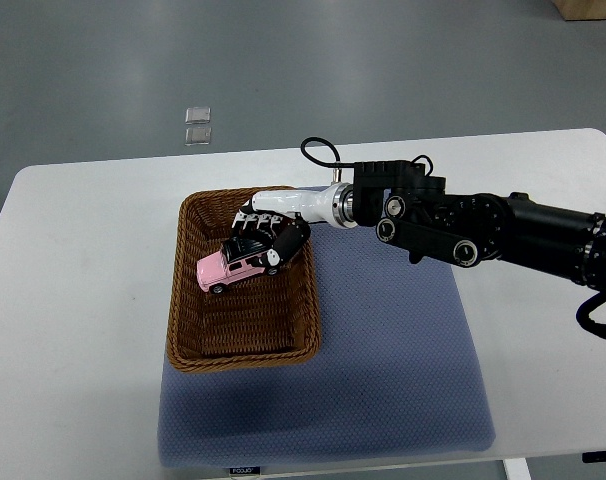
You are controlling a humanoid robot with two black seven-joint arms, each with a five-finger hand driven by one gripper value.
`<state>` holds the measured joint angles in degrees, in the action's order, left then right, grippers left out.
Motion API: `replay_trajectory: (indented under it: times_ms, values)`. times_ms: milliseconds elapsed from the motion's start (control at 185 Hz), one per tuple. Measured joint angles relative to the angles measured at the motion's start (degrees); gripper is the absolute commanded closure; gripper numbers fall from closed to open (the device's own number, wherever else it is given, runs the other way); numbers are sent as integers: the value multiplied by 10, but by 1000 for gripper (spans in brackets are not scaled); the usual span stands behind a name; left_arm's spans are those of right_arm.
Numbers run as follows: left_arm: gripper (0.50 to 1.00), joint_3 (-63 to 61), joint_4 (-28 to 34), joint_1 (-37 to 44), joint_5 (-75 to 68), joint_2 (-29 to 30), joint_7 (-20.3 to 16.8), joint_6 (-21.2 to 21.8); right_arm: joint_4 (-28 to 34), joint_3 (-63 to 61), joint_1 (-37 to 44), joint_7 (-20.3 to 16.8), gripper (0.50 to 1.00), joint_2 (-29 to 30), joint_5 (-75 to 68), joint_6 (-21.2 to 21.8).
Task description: Place pink car in brown basket
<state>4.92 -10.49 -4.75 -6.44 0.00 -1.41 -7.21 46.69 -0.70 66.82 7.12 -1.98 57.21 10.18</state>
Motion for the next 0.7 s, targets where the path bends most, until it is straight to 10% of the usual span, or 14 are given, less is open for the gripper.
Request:
replay_trajectory:
  times_ms: [92, 701]
  values:
    - [500, 0, 0, 0, 0, 0, 0, 0, -5, -3, -12, 0, 603, 8, 0, -3]
    - [500, 0, 0, 0, 0, 0, 0, 1, 3, -308, -90, 1, 595, -85, -179, 3]
